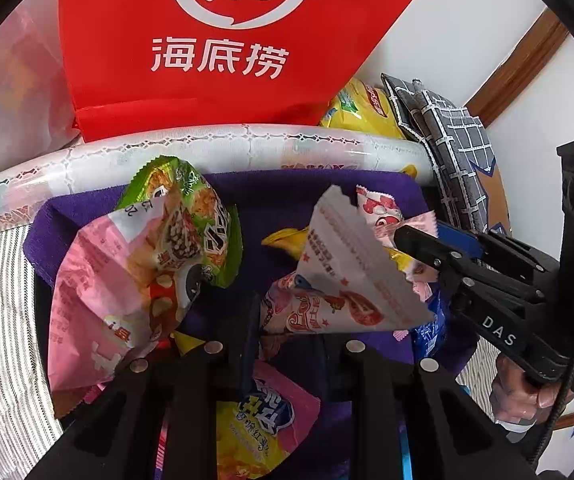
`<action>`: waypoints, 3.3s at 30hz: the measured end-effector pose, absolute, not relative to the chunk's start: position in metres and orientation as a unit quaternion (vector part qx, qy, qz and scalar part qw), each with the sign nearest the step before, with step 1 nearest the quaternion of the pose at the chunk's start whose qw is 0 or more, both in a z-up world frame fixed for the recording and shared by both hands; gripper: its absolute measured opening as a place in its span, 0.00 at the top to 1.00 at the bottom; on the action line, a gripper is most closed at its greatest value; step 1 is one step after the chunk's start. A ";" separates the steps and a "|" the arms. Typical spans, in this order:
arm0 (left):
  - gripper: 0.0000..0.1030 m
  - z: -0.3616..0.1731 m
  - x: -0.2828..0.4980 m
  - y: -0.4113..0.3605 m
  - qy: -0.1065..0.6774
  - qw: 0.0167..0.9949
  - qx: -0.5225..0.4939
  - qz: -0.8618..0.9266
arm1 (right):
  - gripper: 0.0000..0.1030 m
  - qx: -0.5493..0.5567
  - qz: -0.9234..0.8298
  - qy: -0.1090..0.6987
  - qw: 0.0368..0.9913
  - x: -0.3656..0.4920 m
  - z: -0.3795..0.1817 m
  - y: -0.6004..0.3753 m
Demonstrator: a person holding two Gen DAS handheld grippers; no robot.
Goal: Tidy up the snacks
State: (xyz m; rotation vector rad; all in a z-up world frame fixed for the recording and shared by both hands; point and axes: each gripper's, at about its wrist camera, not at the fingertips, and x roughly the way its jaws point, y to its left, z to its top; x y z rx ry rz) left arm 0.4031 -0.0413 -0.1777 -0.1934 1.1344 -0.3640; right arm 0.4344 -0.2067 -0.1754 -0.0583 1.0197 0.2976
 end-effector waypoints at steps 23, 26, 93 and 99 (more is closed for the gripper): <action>0.77 -0.178 0.402 -0.042 0.536 0.822 -0.087 -0.170 | 0.67 -0.048 0.125 0.501 0.855 0.432 -0.178 -0.207; 0.77 -0.176 0.401 -0.041 0.536 0.823 -0.083 -0.171 | 0.67 -0.036 0.135 0.499 0.856 0.432 -0.176 -0.207; 0.24 -0.102 0.281 -0.033 0.513 0.852 -0.015 -0.101 | 0.52 0.017 0.058 0.455 0.888 0.288 -0.083 -0.231; 0.24 -0.095 0.258 -0.030 0.505 0.858 -0.022 -0.095 | 0.52 0.022 0.056 0.452 0.890 0.269 -0.075 -0.233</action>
